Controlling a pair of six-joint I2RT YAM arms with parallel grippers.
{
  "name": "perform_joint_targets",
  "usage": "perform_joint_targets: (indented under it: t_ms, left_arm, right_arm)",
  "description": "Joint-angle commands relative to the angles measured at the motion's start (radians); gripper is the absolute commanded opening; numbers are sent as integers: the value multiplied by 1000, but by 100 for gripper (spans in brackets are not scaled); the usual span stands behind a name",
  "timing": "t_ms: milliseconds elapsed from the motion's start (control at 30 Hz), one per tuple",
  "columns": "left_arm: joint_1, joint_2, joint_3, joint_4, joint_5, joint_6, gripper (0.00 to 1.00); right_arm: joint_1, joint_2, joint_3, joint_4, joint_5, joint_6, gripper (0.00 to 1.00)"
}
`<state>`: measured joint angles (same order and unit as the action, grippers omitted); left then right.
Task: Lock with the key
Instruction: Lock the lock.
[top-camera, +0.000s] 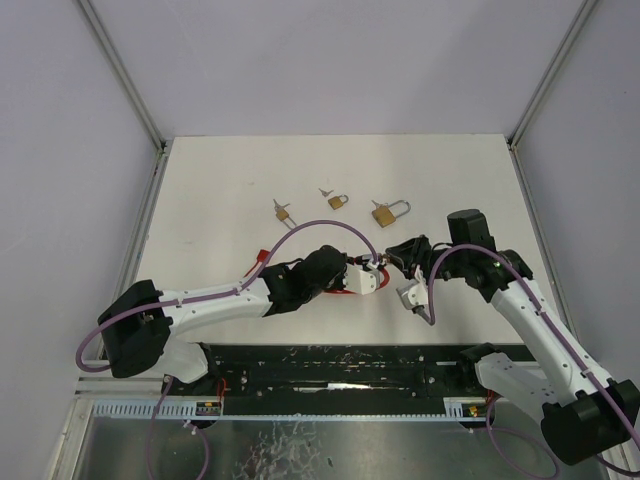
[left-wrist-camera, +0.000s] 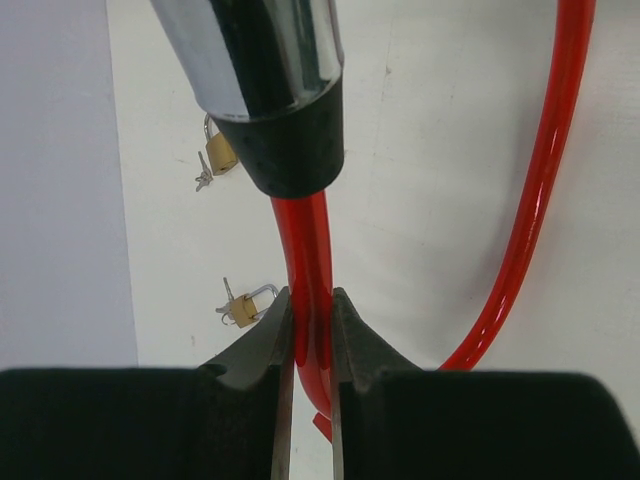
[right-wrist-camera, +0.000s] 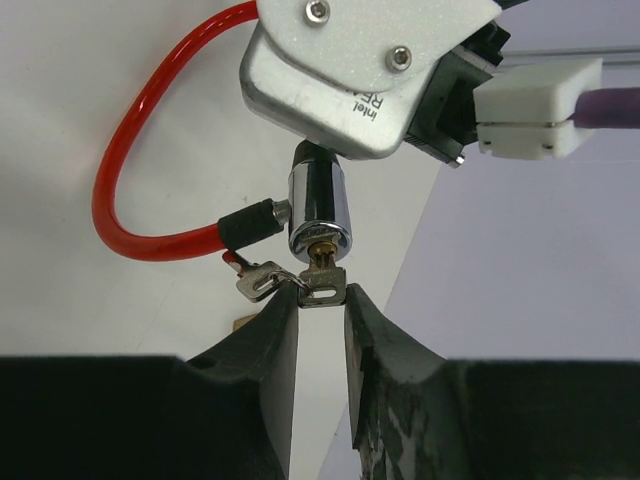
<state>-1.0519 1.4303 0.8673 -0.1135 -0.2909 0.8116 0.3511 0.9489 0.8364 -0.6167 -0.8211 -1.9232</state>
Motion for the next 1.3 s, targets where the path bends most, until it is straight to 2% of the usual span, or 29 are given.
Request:
perform_joint_targets:
  t_ms: [0,167,367,667,933,1100,1267]
  left_arm:
    - [4,25,-1,-115,39,-17,0]
    - [4,24,-2,-117,39,-18,0]
    - [4,24,-1,-117,41,-17,0]
    - [4,24,-1,-120,42,-19,0]
    - [4,22,0,-119,41,-17,0]
    - [5,22,0,-120,44,-18,0]
    - [4,20,0,-120,44,-18,0]
  right_arm:
    - [8,-17,-3,35,-17,110,23]
    - [9,-10,14,77,-21,305,19]
    - [9,24,61,119,4,644,14]
    - [9,132,165,48,25,924,11]
    - [9,265,309,-88,40,1147,10]
    - [9,356,391,-205,17,1233,8]
    - [8,401,423,-242,15,1333,6]
